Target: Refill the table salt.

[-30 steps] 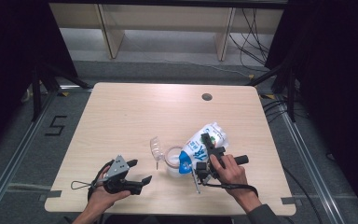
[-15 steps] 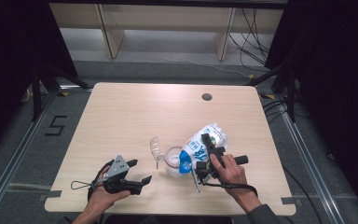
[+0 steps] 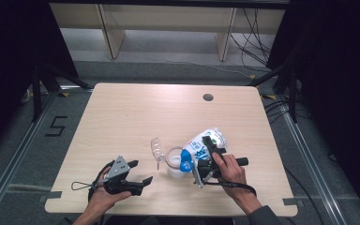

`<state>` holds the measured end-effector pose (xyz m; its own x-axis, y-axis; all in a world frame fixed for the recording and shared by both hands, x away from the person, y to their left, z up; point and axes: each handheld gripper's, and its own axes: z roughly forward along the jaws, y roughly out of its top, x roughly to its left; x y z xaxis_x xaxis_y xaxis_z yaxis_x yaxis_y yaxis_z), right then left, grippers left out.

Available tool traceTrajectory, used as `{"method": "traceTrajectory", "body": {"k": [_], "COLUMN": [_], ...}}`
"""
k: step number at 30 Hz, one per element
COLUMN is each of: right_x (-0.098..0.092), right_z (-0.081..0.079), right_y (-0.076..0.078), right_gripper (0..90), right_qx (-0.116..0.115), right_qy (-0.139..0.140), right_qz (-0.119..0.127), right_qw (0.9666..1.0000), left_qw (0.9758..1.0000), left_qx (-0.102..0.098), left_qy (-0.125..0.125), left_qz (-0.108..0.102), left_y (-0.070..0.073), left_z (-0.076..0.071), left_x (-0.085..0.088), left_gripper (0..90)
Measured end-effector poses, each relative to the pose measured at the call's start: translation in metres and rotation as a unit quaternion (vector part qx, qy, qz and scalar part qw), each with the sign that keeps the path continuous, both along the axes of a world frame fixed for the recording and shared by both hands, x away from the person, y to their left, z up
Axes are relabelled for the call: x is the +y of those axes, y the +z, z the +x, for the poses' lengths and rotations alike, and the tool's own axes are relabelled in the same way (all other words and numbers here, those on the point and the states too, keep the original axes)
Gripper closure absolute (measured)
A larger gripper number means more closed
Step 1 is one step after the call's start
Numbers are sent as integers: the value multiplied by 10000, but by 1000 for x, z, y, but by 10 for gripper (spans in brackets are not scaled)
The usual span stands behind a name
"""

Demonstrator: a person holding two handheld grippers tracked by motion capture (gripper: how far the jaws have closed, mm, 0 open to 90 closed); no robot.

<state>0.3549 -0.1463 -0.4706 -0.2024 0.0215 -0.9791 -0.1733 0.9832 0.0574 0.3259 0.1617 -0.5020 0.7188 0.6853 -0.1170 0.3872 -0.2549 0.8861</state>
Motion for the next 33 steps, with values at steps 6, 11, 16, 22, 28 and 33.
{"method": "traceTrajectory", "body": {"k": [6, 11, 16, 22, 28, 33], "right_x": [-1, -3, -4, -5, -9, -13], "right_z": [2, 5, 3, 5, 8, 11], "right_y": [1, 3, 3, 6, 8, 9], "right_gripper": [795, 808, 812, 812, 814, 815], "right_qx": [331, 531, 780, 1018, 1358, 1678], "right_qy": [-50, 88, -115, -73, -122, -117], "right_qz": [270, 462, 812, 1084, 1528, 1997], "right_qw": [9991, 9975, 9936, 9889, 9788, 9653], "left_qw": [10000, 10000, 10000, 10000, 10000, 10000], "left_qx": [-4, -6, -1, -5, -1, 4], "left_qy": [14, 16, 7, 13, 19, 11], "left_qz": [11, 10, 9, 17, 16, 12], "left_y": [0, 0, 0, 0, 0, 0], "left_z": [0, 0, 0, 0, 0, 0], "left_x": [0, 0, 0, 0, 0, 0], "left_gripper": [158, 158, 158, 158, 158, 158]}}
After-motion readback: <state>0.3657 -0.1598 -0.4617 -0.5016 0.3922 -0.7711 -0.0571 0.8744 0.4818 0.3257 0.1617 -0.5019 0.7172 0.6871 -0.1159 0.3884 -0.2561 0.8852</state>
